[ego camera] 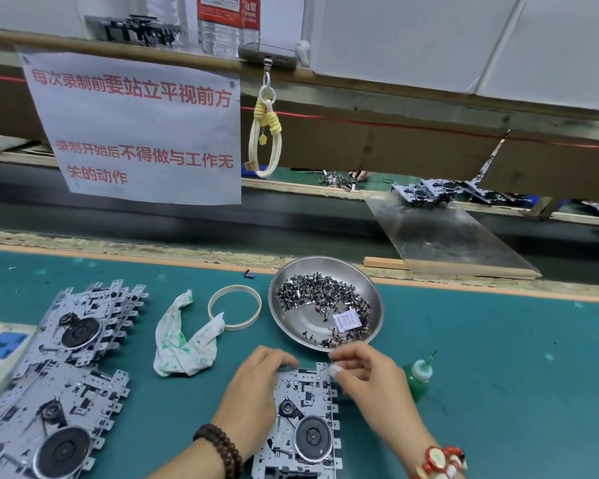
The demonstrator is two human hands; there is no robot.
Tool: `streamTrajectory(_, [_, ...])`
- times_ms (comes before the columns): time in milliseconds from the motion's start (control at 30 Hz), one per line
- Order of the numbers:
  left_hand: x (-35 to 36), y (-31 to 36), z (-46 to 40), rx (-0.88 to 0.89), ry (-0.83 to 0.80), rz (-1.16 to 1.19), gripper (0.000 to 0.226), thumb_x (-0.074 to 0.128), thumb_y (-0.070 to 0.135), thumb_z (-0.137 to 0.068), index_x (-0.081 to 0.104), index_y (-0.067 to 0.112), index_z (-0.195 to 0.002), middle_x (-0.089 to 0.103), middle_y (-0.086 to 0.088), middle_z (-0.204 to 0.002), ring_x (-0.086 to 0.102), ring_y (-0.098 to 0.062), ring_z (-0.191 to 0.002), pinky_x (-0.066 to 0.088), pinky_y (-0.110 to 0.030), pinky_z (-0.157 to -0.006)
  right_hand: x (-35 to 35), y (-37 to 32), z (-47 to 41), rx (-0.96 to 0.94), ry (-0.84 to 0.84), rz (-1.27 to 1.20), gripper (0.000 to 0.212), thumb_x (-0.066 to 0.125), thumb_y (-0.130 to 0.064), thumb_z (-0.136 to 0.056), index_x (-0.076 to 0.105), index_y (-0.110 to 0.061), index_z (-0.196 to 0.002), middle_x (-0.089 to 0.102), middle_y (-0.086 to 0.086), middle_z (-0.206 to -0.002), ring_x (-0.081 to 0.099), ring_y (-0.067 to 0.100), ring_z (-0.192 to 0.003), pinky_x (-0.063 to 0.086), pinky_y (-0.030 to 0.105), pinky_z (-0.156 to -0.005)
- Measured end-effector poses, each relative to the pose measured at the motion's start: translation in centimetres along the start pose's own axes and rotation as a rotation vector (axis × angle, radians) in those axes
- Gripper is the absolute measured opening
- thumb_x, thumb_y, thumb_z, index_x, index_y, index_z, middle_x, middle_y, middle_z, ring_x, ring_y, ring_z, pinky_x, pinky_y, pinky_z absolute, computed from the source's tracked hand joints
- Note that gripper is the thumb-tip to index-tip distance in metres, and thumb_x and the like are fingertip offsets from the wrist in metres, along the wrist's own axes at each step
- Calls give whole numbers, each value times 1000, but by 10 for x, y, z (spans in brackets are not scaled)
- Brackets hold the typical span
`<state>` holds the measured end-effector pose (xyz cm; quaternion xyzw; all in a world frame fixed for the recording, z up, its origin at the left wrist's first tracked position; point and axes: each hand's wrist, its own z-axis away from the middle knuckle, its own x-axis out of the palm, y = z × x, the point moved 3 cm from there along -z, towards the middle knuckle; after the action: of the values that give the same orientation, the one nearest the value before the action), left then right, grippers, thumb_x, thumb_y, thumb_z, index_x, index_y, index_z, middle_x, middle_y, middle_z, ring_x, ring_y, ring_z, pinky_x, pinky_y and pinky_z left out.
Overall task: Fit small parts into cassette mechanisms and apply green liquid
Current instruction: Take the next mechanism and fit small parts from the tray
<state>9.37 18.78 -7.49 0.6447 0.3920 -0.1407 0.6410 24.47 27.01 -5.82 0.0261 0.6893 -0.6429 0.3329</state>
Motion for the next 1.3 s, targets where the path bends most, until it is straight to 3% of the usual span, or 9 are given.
streamTrajectory(233, [1, 11, -4, 14, 18, -57, 20, 44, 23, -96, 54, 35, -109, 41, 28, -104, 27, 2, -109, 15, 1, -83, 7, 8, 4, 35, -7, -84, 24, 72, -8, -77, 69, -31, -74, 69, -6, -71, 63, 7, -64, 58, 32, -73])
streamTrajectory(433, [13, 13, -3, -3, -34, -34, 18, 43, 25, -96, 53, 37, -106, 42, 31, -99, 33, 3, -110, 29, -18, -98, 6, 12, 6, 40, 10, -124, 19, 70, -7, -79, 67, -25, -72, 69, -4, -69, 62, 0, -61, 54, 19, -60])
streamTrajectory(667, [18, 20, 6, -137, 29, -60, 22, 39, 27, -97, 47, 47, -102, 34, 39, -95, 21, 8, -102, 16, -19, -80, 6, 9, 7, 43, -4, -186, 20, 67, -5, -82, 66, -24, -74, 67, -2, -64, 62, 4, -60, 50, 18, -55])
streamTrajectory(833, [14, 21, 2, -156, 13, -37, 21, 42, 30, -96, 43, 51, -92, 38, 38, -98, 20, 8, -104, 12, -20, -80, 5, 8, 7, 51, -18, -126, 18, 70, -8, -79, 67, -25, -73, 67, -2, -69, 60, 2, -60, 55, 22, -61])
streamTrajectory(1167, [16, 23, 1, -212, 14, -44, 22, 42, 30, -96, 44, 51, -90, 43, 34, -98, 24, 7, -103, 14, -22, -85, 3, 8, 7, 56, -5, -119, 21, 66, -4, -82, 66, -22, -71, 68, -6, -61, 64, 2, -62, 53, 17, -60])
streamTrajectory(1300, [19, 23, 0, -231, 26, -57, 24, 42, 31, -96, 42, 53, -86, 42, 36, -96, 23, 9, -102, 12, -23, -81, 7, 8, 6, 33, -2, -46, 19, 67, -12, -83, 64, -26, -71, 68, -5, -73, 60, 0, -66, 53, 21, -67])
